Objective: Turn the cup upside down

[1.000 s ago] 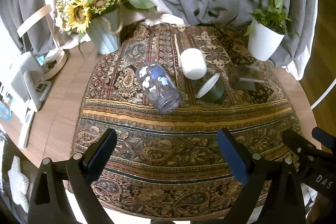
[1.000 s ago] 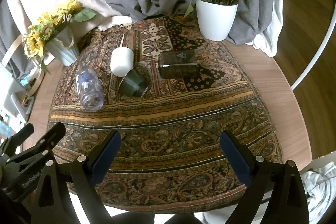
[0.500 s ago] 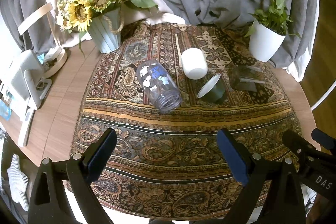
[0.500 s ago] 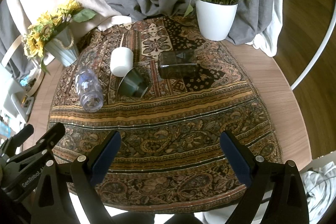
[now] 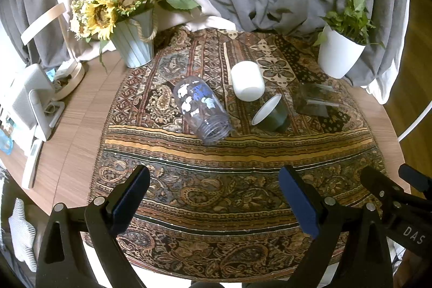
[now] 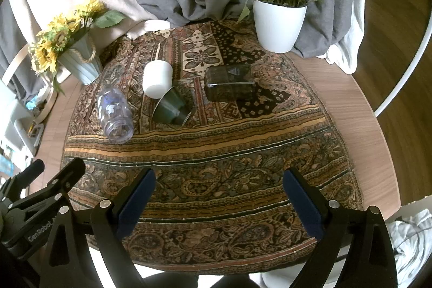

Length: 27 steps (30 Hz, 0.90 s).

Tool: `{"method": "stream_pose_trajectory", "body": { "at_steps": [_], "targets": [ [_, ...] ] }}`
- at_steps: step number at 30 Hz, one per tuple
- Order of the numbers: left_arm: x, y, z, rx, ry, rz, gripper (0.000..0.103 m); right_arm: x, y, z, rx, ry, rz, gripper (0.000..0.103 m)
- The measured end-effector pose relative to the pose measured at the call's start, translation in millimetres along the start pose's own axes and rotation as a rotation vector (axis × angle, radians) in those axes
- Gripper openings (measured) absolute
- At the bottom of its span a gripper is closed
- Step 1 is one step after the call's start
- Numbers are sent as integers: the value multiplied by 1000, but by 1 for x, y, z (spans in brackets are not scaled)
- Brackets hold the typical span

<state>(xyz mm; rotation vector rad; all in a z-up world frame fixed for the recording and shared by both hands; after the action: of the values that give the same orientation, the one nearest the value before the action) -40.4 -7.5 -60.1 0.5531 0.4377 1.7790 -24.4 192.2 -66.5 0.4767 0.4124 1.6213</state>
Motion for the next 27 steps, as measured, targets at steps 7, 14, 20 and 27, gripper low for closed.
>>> {"method": "stream_pose_trajectory", "body": {
  "at_steps": [7,14,20,27],
  "targets": [
    [0,-1,0,-2,-1,-1,98,0,1,0,-1,1,0,96],
    [0,-1,-1,-4,1,-1,98,1,1,0,-2,1,-2,96],
    [0,-2,-3,-10,5,0,98,-1,0,-1,-5,6,0,96],
    [0,-2,-10,-21,37,-7,99,-1,-1,-9,-26,21,2,96]
  ]
}}
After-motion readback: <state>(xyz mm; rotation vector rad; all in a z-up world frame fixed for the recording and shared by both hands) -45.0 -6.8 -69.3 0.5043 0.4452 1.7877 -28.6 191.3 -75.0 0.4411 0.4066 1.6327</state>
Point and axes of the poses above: each gripper's, at about its wrist camera, not at the fingertips, and z roughly against the way its jaws point, x to its right, y to its top, the point moved 7 cm from there along -z, roughly the way its jaws point, and after that the axes turned 15 degrees about z, right-handed, at the moved point
